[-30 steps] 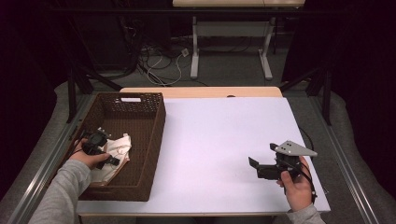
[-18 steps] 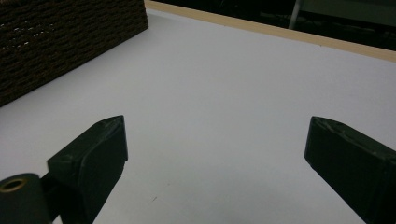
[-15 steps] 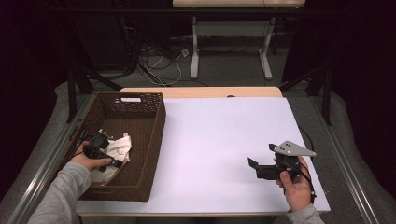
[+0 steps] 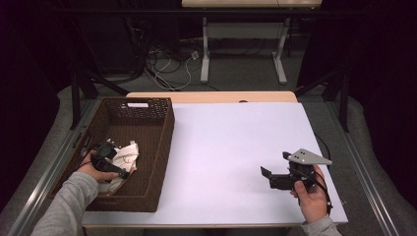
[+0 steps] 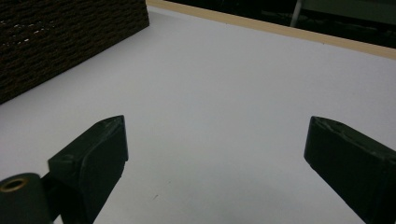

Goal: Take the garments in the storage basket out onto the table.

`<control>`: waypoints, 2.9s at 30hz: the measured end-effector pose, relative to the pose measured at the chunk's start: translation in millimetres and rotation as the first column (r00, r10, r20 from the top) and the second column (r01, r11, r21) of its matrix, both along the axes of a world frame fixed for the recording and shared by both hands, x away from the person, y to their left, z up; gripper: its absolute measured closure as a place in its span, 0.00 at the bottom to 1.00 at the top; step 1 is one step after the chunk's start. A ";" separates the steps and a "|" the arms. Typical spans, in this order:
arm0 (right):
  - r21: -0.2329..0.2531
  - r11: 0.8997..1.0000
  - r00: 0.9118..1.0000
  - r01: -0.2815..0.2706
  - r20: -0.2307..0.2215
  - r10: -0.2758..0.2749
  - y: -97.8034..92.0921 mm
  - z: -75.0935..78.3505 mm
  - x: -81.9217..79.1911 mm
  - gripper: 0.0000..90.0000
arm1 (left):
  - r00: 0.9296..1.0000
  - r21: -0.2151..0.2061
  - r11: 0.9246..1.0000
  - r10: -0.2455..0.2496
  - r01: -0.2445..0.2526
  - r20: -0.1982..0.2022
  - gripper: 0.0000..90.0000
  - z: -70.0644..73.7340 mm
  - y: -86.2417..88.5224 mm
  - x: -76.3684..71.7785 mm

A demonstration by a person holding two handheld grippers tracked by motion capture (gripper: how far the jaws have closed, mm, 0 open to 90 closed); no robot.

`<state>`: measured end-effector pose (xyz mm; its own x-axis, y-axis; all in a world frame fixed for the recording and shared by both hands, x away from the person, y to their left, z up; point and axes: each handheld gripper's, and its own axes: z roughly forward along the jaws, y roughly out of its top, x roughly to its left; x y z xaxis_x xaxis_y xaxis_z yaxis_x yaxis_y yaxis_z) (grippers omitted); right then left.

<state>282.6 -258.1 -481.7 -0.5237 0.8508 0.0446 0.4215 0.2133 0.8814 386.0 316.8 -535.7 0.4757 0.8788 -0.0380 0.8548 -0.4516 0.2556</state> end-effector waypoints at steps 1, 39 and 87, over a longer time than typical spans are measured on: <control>0.001 1.000 1.000 0.002 -0.003 -0.002 0.1 -0.1 -0.1 0.07 | 1.000 0.000 1.000 -0.001 0.001 -0.001 0.00 -0.1 0.2 0.2; -0.017 1.000 1.000 -0.006 -0.006 0.006 2.0 -4.2 0.7 0.08 | 0.997 0.009 0.997 -0.078 0.079 -0.007 0.66 16.7 -18.4 -16.1; -0.021 1.000 1.000 -0.002 -0.001 0.002 0.8 -4.1 0.8 0.08 | 0.979 -0.121 0.992 0.062 -0.039 0.194 0.80 95.5 -3.6 -14.5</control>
